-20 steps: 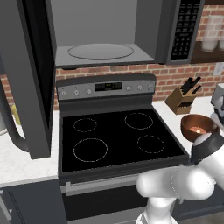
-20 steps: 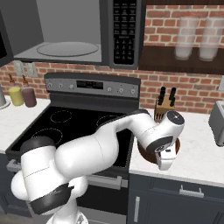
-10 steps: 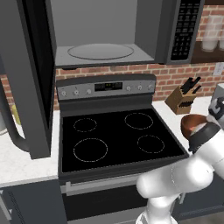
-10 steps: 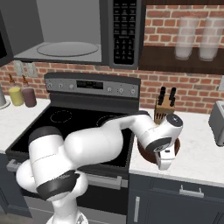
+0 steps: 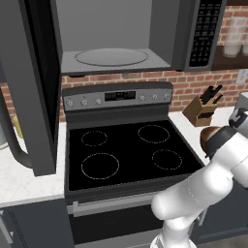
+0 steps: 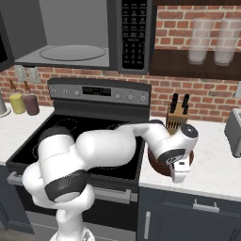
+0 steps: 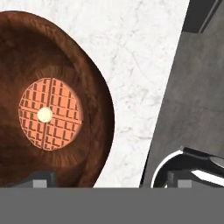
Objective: Open the microwave, place the bowl with waffle inside the microwave, then close the microwave door and turn it on.
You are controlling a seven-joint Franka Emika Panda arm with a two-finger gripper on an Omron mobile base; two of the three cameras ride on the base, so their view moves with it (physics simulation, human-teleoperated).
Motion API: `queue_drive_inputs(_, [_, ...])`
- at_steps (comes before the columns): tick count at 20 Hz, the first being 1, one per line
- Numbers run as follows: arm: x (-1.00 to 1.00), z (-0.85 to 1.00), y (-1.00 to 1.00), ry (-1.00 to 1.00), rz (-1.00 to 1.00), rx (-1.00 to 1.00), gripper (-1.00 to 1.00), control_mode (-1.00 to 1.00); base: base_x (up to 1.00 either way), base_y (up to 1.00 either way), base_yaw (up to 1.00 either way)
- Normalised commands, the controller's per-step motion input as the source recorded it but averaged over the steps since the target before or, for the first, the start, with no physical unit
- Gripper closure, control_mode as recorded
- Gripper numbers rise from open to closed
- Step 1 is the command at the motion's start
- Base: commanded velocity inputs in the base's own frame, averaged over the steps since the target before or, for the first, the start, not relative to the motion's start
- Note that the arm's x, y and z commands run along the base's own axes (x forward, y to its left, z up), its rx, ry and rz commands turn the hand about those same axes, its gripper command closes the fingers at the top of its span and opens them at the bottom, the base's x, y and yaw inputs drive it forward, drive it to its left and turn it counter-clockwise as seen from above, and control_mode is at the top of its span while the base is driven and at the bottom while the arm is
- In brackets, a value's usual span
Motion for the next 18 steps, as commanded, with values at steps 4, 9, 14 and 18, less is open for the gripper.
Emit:
queue_drive_inputs(4, [0.19,-0.02,-0.28,0.00,-0.05,0.02,-1.00,-1.00,0.00,0.00,0.00])
queue_drive_inputs(9, [0.27,-0.15,-0.10,0.02,-0.02,0.00,-1.00,-1.00,0.00,0.00,0.00])
queue_drive_inputs(14, [0.27,-0.25,0.00,0.07,0.00,0.00,-1.00,-1.00,0.00,0.00,0.00])
queue_drive_inputs(18, [0.02,-0.33,0.00,0.08,0.00,0.00,-1.00,-1.00,0.00,0.00,0.00])
